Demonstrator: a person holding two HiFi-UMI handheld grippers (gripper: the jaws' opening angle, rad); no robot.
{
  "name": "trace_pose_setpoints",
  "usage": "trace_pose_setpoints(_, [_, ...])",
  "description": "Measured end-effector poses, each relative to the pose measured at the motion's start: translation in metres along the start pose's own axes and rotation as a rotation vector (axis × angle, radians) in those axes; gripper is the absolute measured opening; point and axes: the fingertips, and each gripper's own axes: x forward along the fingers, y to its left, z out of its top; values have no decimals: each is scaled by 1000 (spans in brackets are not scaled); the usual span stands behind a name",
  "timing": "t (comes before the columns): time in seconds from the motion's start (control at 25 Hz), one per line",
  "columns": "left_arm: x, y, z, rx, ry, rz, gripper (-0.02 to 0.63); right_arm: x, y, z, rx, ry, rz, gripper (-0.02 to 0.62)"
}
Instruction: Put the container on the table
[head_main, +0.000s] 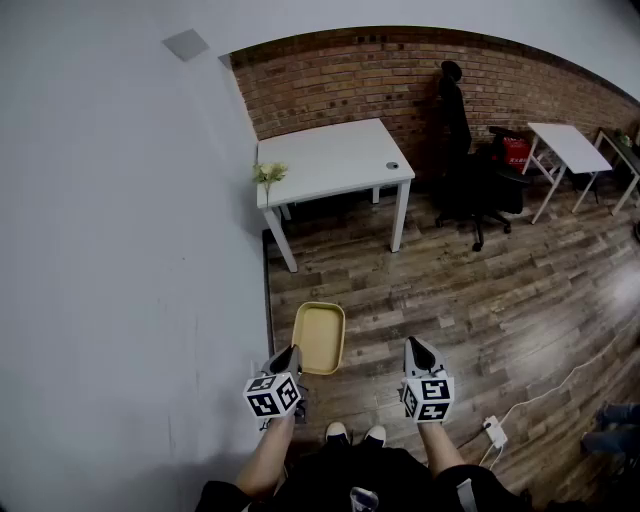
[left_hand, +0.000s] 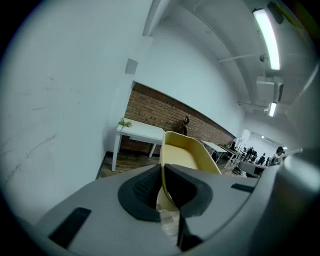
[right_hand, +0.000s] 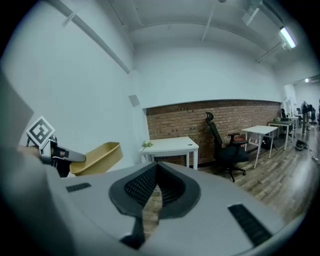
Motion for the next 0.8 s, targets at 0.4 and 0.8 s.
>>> trace_pose_setpoints(0.4, [3,-1,-3,-15,16,-42,29,3,15,3,49,-16,10,25])
trace_pose_setpoints(0.8, [18,-18,-2,-5,5,-44,29,-2,-2,-1,45,-7,-4,25])
